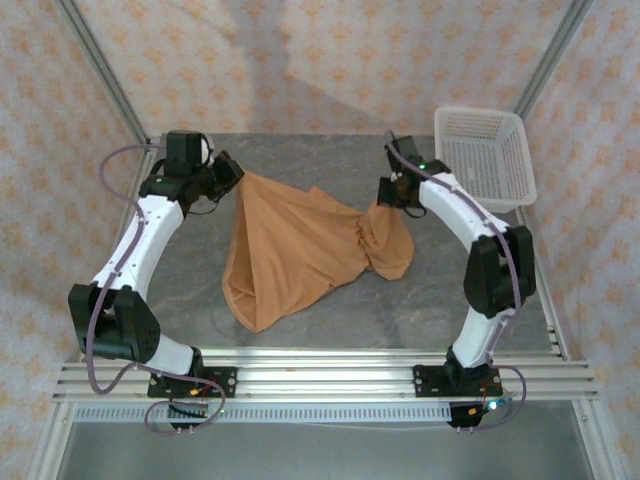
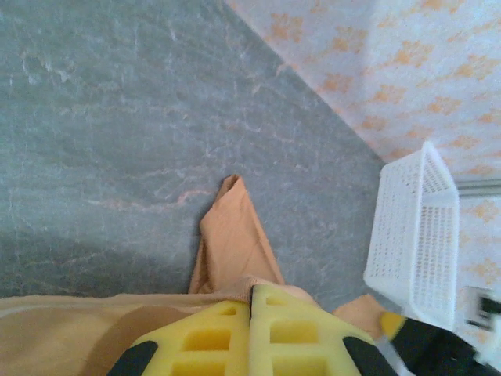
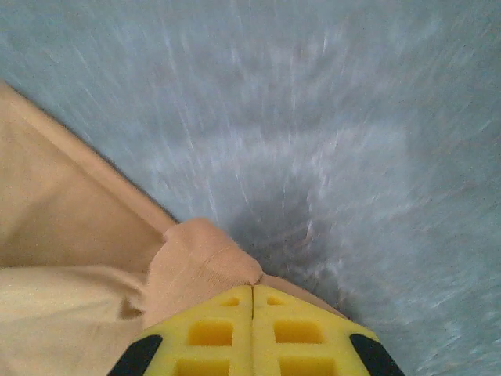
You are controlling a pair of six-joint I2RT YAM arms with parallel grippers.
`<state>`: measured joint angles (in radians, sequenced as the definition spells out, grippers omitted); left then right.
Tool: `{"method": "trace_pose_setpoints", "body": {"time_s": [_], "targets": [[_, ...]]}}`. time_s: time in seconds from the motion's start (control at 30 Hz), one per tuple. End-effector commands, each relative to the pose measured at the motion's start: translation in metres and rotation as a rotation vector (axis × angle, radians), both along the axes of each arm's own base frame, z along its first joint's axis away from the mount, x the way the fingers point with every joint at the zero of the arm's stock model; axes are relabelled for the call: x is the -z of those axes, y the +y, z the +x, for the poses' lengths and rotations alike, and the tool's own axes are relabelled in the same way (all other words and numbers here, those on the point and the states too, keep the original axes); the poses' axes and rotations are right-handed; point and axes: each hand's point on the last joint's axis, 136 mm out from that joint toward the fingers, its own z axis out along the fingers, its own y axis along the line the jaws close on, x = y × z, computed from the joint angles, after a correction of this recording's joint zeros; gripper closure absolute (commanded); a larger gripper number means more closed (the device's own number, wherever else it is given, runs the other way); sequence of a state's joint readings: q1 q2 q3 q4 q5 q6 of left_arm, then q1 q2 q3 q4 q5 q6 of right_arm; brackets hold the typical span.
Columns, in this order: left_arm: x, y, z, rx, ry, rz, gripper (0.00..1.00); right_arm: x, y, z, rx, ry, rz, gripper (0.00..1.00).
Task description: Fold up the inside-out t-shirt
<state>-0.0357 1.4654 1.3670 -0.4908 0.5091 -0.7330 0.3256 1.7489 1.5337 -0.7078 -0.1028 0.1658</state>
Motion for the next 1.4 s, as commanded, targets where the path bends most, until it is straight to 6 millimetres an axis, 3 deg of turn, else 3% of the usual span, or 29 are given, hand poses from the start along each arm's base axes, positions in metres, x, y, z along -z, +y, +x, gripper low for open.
{"method": "trace_pose_setpoints", "body": {"time_s": [0.0, 0.2, 0.3, 0.43, 0.57, 0.67, 0.77, 0.9, 1.07, 1.2, 1.27, 1.37], "targets": [[-0.053, 0.010, -0.012, -0.013, -0.090, 0.007, 1.00, -0.102, -0.019, -0.011, 0.045, -0.229, 0.007, 1.00], [-0.111, 0.026, -0.023, -0.042, -0.191, 0.018, 1.00, -0.214, -0.038, -0.043, 0.100, -0.483, 0.079, 1.00], [-0.163, 0.040, -0.035, -0.078, -0.295, 0.021, 1.00, -0.279, -0.054, -0.069, 0.133, -0.636, 0.101, 1.00], [-0.241, 0.058, -0.071, -0.153, -0.481, 0.036, 1.00, -0.354, -0.073, -0.118, 0.155, -0.844, 0.169, 1.00], [-0.306, 0.075, -0.127, -0.271, -0.682, 0.086, 1.00, -0.403, -0.097, -0.172, 0.194, -1.004, 0.219, 1.00], [-0.337, 0.085, -0.169, -0.354, -0.802, 0.129, 1.00, -0.424, -0.112, -0.204, 0.221, -1.083, 0.236, 1.00], [-0.354, 0.086, -0.193, -0.383, -0.867, 0.147, 1.00, -0.437, -0.120, -0.224, 0.231, -1.128, 0.242, 1.00], [-0.356, 0.082, -0.187, -0.353, -0.864, 0.152, 1.00, -0.446, -0.123, -0.226, 0.234, -1.149, 0.221, 1.00], [-0.330, 0.080, -0.135, -0.290, -0.755, 0.139, 1.00, -0.446, -0.122, -0.194, 0.255, -1.121, 0.115, 1.00], [-0.282, 0.082, -0.071, -0.243, -0.617, 0.116, 1.00, -0.422, -0.114, -0.134, 0.278, -1.031, -0.022, 1.00], [-0.250, 0.083, -0.037, -0.224, -0.535, 0.104, 1.00, -0.403, -0.110, -0.102, 0.290, -0.982, -0.096, 1.00], [-0.186, 0.085, 0.015, -0.191, -0.389, 0.082, 1.00, -0.360, -0.099, -0.045, 0.284, -0.879, -0.202, 1.00]]}}
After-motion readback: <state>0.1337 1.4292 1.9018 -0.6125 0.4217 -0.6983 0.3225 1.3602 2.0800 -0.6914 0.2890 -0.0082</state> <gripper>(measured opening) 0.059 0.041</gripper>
